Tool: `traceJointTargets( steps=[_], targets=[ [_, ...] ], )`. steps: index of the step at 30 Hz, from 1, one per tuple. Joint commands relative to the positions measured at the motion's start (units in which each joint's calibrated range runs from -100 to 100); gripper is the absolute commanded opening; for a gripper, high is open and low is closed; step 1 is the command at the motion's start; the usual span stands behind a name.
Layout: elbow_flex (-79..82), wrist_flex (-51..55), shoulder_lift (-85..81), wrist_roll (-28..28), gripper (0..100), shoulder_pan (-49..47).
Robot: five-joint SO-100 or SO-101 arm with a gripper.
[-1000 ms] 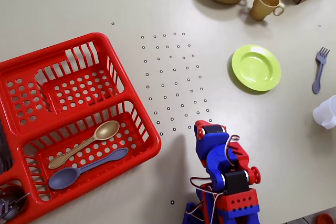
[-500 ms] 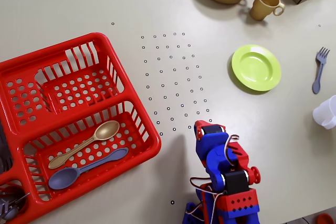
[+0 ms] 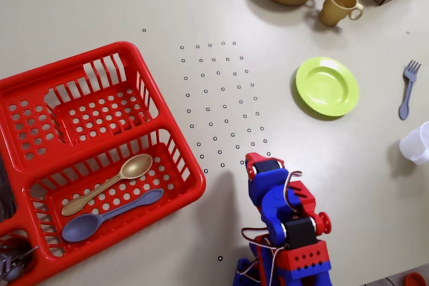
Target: Grasp the plate, place it on the cross drawn on the table.
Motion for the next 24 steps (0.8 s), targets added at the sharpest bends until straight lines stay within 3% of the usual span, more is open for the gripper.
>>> traceJointTargets(
  steps=[1,24],
  targets=[
    [1.08,0.19,-0.43,0.59,2,-1.02],
    [1.08,0.19,-0.43,0.59,0,-1.02]
  ],
)
